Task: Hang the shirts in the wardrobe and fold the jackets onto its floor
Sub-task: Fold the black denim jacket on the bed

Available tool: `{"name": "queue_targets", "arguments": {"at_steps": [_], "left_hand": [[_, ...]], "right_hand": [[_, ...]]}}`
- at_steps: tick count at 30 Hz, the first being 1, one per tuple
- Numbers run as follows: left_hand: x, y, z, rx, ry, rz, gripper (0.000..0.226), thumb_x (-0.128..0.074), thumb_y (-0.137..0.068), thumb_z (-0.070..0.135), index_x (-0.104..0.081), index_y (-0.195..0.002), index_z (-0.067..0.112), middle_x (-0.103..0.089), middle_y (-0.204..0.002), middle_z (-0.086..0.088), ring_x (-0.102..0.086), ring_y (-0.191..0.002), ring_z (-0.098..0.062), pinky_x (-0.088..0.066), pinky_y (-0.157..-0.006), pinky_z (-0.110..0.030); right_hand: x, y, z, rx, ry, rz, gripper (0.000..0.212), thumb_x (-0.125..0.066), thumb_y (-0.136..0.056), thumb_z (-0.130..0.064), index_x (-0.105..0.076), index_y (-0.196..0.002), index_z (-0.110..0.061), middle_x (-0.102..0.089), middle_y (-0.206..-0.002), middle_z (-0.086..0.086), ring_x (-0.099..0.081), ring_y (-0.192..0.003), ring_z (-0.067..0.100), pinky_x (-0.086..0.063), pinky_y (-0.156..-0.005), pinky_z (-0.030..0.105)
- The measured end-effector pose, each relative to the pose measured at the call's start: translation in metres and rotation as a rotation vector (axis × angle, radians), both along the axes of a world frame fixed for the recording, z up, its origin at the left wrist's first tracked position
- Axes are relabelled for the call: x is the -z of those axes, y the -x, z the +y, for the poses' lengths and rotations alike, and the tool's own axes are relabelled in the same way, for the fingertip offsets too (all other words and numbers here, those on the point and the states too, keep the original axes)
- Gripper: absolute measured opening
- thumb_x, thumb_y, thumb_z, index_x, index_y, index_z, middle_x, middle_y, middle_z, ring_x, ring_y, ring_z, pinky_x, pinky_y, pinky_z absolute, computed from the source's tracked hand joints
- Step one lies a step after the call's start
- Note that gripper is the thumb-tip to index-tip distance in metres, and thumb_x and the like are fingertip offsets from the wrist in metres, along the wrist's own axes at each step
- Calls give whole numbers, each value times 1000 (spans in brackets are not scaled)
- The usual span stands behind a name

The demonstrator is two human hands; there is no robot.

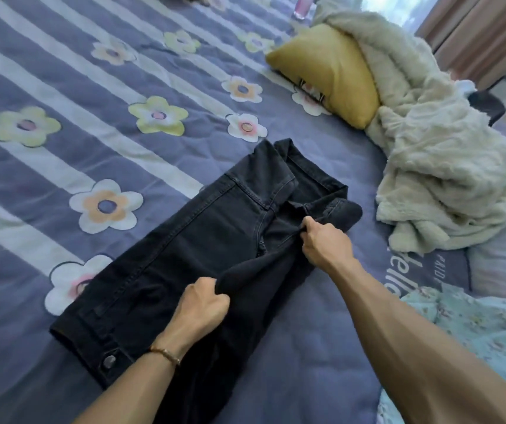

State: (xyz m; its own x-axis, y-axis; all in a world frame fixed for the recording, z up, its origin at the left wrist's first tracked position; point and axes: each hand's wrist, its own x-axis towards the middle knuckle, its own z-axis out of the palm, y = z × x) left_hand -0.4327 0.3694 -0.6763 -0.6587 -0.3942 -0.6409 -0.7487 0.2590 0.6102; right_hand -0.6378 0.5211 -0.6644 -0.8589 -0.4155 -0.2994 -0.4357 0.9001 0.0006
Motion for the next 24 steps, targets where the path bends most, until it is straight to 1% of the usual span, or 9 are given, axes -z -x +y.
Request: {"name": "queue_targets", "arguments": {"at_steps": [3, 5, 7, 9, 13, 14, 16, 19, 24], "left_hand": [[7, 2, -52, -38, 223, -33, 7, -51, -80, 16, -58, -79, 19, -64, -83, -7, -60, -78, -29, -45, -62, -32], [17, 0, -69, 27, 353, -101, 22, -52, -80, 18, -56, -100, 23, -64, -94, -6, -61, -86, -30, -48, -68, -35], [33, -4, -68, 82, 456, -144, 43, -52, -82, 15, -46, -124, 21, -59, -114, -6, -58, -103, -28, -48, -76, -37], [46, -5, -58, 97, 620, -4, 59, -55, -82, 16, -41, -139, 14, -51, -132, -11, -50, -119, -31, -48, -89, -43], [66, 34, -31, 349, 798, 302, 58, -42, -88, 37, -52, -140, 14, -52, -143, -8, -41, -138, -33, -30, -110, -58], [71, 52, -23, 436, 782, 314, 60, -37, -89, 40, -50, -142, 17, -50, -146, -7, -38, -140, -33, -26, -112, -61], [88, 85, -14, 531, 742, 275, 62, -32, -91, 47, -45, -146, 21, -47, -149, -6, -33, -144, -33, -17, -113, -64], [118, 111, -11, 542, 733, 203, 68, -27, -93, 60, -32, -152, 25, -38, -155, -4, -21, -149, -29, -2, -115, -60], [137, 113, -13, 533, 770, 263, 79, -28, -90, 68, -23, -154, 23, -26, -160, -5, -10, -151, -28, 4, -119, -57]], "right_hand": [[4, 6, -57, -114, 1, 54, 7, -41, -96, -13, -43, -101, -18, -45, -67, 2, -40, -55, 25, -30, -65, 37], [17, 5, -83, -150, -29, 56, 11, -40, -92, -8, -38, -97, -18, -52, -73, 5, -42, -58, 27, -30, -69, 39], [38, 2, -94, -155, -24, 38, 17, -39, -89, -5, -40, -101, -18, -63, -91, 9, -51, -78, 32, -30, -74, 41], [61, 2, -93, -158, 24, 41, 26, -40, -92, -11, -44, -116, -21, -65, -107, 8, -54, -100, 33, -32, -77, 42], [84, -4, -65, -261, 329, 79, 56, -40, -97, -35, -30, -150, -19, -60, -122, 3, -52, -115, 25, -38, -100, 45], [87, -6, -52, -273, 359, 133, 62, -40, -95, -41, -30, -151, -15, -56, -131, 5, -48, -125, 24, -32, -109, 48], [94, -4, -31, -217, 273, 162, 77, -32, -91, -55, -22, -155, -12, -28, -158, 9, -18, -149, 26, -6, -121, 53], [112, 34, -13, 24, 69, -49, 95, -6, -82, -79, 10, -156, -22, 21, -162, 2, 21, -149, 20, 15, -118, 53], [127, 99, -22, 187, -4, -116, 111, -6, -75, -89, 22, -152, -14, 31, -159, -1, 27, -146, 13, 19, -117, 53]]}}
